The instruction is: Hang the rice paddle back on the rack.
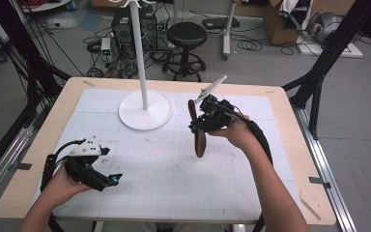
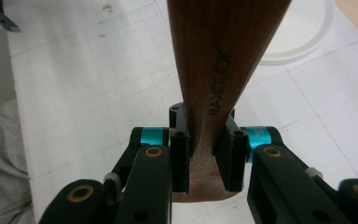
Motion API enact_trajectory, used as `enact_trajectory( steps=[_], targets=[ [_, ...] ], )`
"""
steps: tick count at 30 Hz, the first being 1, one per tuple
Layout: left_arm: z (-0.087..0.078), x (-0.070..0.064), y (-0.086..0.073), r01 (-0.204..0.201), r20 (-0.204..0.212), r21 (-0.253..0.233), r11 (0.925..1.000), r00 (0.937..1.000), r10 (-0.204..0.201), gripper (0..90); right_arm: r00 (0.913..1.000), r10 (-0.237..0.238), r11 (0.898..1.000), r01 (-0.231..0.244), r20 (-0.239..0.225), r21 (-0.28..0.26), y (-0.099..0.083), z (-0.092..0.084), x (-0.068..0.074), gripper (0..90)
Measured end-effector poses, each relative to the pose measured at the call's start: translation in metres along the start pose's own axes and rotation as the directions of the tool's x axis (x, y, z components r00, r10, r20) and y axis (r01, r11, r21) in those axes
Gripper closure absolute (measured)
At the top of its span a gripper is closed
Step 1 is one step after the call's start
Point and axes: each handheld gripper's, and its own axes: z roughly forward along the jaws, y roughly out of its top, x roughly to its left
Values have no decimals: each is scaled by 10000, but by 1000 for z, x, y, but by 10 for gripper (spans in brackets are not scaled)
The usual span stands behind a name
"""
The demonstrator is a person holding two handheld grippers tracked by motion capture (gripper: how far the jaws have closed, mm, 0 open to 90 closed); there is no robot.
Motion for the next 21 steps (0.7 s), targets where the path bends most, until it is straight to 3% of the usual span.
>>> enact_trajectory(
  steps=[21],
  targets=[
    [-4,1,0,-16,-31,-136,9999,10000,15,18,9992,-107,9998,114,373,-165,50,-16,0,782]
  ],
)
